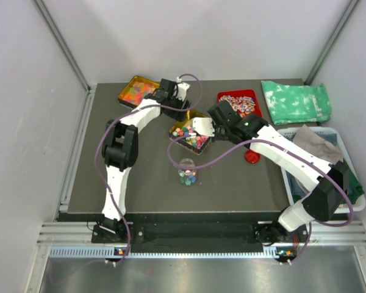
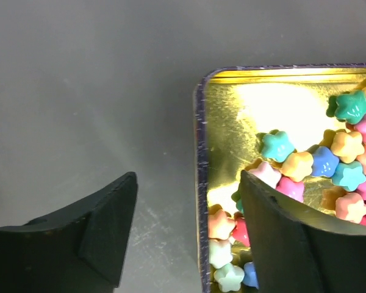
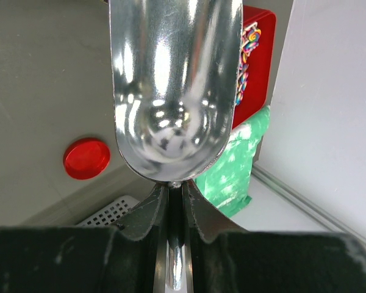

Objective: Pack the candies
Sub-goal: Scoop the fake candies from the storage box.

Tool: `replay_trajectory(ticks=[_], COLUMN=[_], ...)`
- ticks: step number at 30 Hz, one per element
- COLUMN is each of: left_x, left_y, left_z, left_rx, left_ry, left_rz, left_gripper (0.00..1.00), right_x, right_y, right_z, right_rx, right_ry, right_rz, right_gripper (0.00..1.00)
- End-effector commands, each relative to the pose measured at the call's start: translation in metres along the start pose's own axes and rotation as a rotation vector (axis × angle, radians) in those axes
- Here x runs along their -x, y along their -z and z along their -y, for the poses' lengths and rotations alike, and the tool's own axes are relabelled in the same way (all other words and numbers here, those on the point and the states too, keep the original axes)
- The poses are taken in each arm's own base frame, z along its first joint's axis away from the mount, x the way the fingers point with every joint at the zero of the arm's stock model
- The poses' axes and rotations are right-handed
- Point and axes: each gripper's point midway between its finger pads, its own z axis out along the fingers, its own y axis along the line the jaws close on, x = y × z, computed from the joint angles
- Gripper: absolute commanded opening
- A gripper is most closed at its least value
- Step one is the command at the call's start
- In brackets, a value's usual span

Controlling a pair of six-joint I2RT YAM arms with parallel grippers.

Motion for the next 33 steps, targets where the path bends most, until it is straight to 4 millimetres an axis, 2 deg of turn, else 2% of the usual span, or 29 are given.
replay_trajectory(ticks=[1,2,5,6,10,12,13,15,16,17,18,20,27,31,33], left_x=[0.023,0.023,0.023,0.023,0.026,0.036,0.037,0.049,0.053,0.056,0.063,0.065,0.072,0.076,0.075], left_y=[0.006,0.006,0.005,0.006,0.008,0.016,0.019,0.031,0.037,0.041,0.051,0.059,0.090,0.099,0.102], left_z=[-0.001,-0.001,-0.003,-0.004,-0.003,0.003,0.007,0.015,0.023,0.028,0.033,0.044,0.072,0.081,0.085], left_rx=[0.023,0.025,0.033,0.034,0.035,0.010,-0.008,-0.039,-0.082,-0.107,-0.128,-0.185,-0.320,-0.362,-0.390], left_ry=[-0.055,-0.057,-0.062,-0.064,-0.061,-0.052,-0.049,-0.039,-0.040,-0.036,-0.042,-0.046,-0.057,-0.054,-0.055], left_rz=[0.042,0.043,0.040,0.042,0.049,0.079,0.084,0.119,0.137,0.148,0.168,0.186,0.243,0.259,0.262], left_gripper=[0.69,0.63,0.56,0.47,0.44,0.47,0.54,0.61,0.71,0.75,0.78,0.82,0.82,0.82,0.81], right_x=[-0.002,-0.002,-0.004,-0.004,-0.003,-0.003,-0.001,0.000,0.001,0.002,0.003,0.006,0.009,0.009,0.009], right_y=[0.012,0.011,0.010,0.009,0.002,-0.005,-0.009,-0.016,-0.021,-0.024,-0.030,-0.035,-0.056,-0.063,-0.064], right_z=[0.010,0.009,0.010,0.010,0.007,0.003,0.004,0.001,-0.002,-0.003,-0.005,-0.003,0.001,0.001,0.007], right_rx=[-0.043,-0.038,-0.044,-0.044,-0.046,-0.048,-0.056,-0.062,-0.059,-0.059,-0.052,-0.063,-0.075,-0.086,-0.109], right_ry=[-0.033,-0.030,-0.009,-0.003,0.000,-0.010,-0.019,-0.037,-0.044,-0.059,-0.064,-0.101,-0.156,-0.165,-0.185], right_rz=[0.027,0.026,0.018,0.013,0.012,0.006,0.014,0.014,0.016,0.016,0.012,0.020,0.004,-0.004,-0.002], right_gripper=[0.00,0.00,0.00,0.00,0.00,0.00,0.00,0.00,0.00,0.00,0.00,0.00,0.00,0.00,0.00])
